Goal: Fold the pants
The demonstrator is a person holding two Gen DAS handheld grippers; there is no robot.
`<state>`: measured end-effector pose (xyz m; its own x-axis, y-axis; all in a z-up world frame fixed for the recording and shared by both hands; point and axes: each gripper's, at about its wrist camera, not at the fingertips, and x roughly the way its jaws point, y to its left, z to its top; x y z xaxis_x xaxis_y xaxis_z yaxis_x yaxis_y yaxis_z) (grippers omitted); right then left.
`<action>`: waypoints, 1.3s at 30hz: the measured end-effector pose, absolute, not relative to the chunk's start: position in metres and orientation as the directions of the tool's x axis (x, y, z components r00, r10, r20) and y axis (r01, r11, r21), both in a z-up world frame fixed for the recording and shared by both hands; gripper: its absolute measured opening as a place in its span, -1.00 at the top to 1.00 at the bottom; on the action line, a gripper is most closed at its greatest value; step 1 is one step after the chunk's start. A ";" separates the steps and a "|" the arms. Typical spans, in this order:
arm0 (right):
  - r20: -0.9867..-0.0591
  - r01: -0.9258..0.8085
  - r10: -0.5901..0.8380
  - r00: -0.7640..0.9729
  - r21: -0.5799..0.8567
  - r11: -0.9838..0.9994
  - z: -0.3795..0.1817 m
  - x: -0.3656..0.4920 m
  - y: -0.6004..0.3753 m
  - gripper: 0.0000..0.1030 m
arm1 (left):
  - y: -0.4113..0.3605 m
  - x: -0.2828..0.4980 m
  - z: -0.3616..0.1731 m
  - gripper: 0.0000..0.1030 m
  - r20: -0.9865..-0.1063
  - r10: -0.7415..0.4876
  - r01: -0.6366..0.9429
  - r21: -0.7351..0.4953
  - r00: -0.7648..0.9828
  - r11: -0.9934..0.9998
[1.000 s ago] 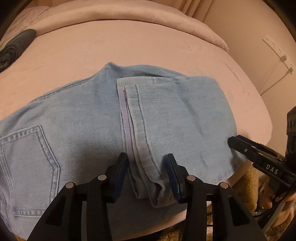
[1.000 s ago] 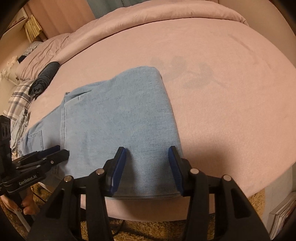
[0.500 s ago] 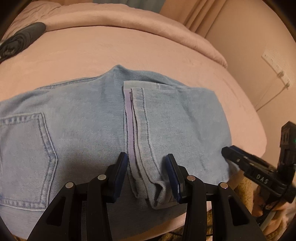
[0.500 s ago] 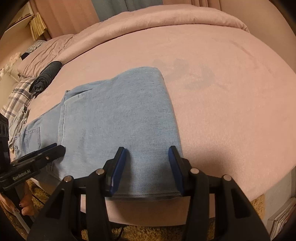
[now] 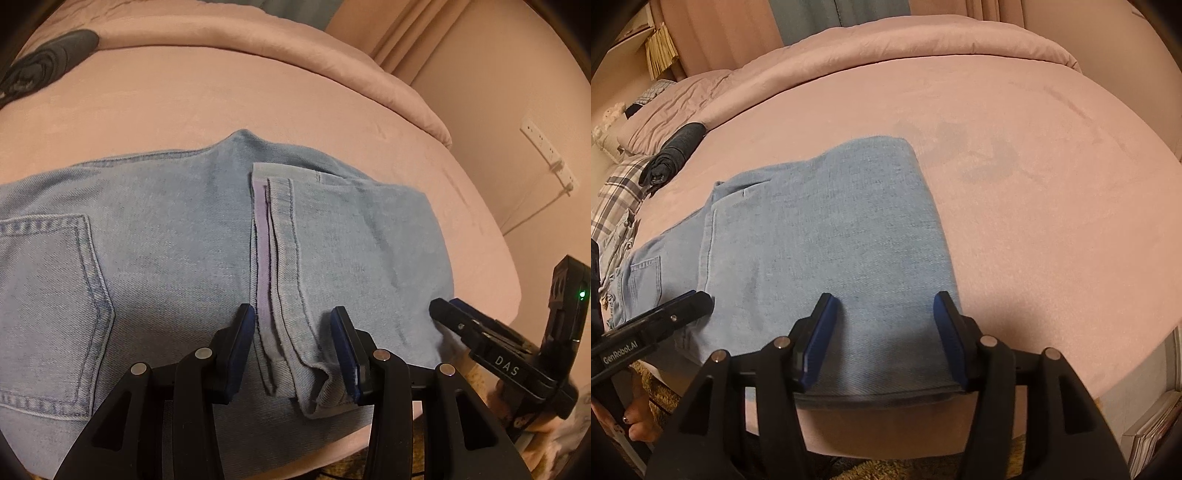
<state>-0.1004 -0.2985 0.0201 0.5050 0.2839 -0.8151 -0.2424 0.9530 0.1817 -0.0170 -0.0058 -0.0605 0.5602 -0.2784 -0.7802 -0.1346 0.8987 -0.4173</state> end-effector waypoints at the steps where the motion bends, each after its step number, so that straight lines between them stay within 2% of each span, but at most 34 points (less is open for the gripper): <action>1: -0.816 -0.238 0.288 0.501 0.190 0.953 0.021 -0.099 -0.299 -0.12 | -0.004 -0.018 -0.060 0.16 -0.780 -0.286 -0.136 -0.425 0.556 0.895; 6: -0.820 -0.242 0.322 0.473 0.231 0.942 0.023 -0.095 -0.296 -0.44 | 0.012 -0.015 -0.057 0.16 -0.773 -0.354 -0.168 -0.503 0.526 0.848; 10: -0.827 -0.194 0.320 0.461 0.258 0.946 0.033 -0.089 -0.295 -0.44 | 0.021 -0.010 -0.043 0.16 -0.787 -0.355 -0.208 -0.510 0.504 0.835; 13: -0.777 -0.228 0.393 0.491 0.320 0.919 0.058 -0.085 -0.293 -0.42 | 0.021 -0.008 -0.019 0.16 -0.786 -0.291 -0.202 -0.460 0.545 0.865; 17: -0.702 -0.249 0.419 0.576 0.337 0.908 0.101 -0.067 -0.290 -0.47 | 0.024 -0.003 0.005 0.11 -0.730 -0.299 -0.174 -0.495 0.614 0.852; 22: -0.641 -0.218 0.413 0.647 0.364 0.905 0.116 -0.058 -0.306 -0.65 | 0.022 -0.009 -0.005 0.09 -0.731 -0.263 -0.188 -0.472 0.629 0.861; 25: -0.682 -0.169 0.354 0.640 0.325 0.931 0.097 -0.059 -0.314 -0.65 | 0.024 -0.008 -0.010 0.05 -0.734 -0.266 -0.193 -0.476 0.625 0.858; 27: -0.708 -0.100 0.236 0.665 0.229 0.968 0.084 -0.062 -0.320 -0.66 | 0.021 -0.008 -0.007 -0.19 -0.721 -0.264 -0.184 -0.479 0.641 0.858; 29: -0.714 -0.078 0.172 0.679 0.162 0.984 0.078 -0.061 -0.325 -0.65 | 0.023 -0.010 -0.006 -0.30 -0.703 -0.264 -0.169 -0.482 0.660 0.859; 34: -0.734 -0.091 0.260 0.627 0.263 0.961 0.060 -0.051 -0.341 -0.65 | 0.029 -0.011 -0.005 -0.32 -0.673 -0.289 -0.151 -0.515 0.681 0.844; 39: -0.759 -0.108 0.287 0.584 0.278 0.955 0.047 -0.044 -0.337 -0.65 | 0.031 -0.005 -0.018 -0.32 -0.703 -0.291 -0.170 -0.507 0.649 0.845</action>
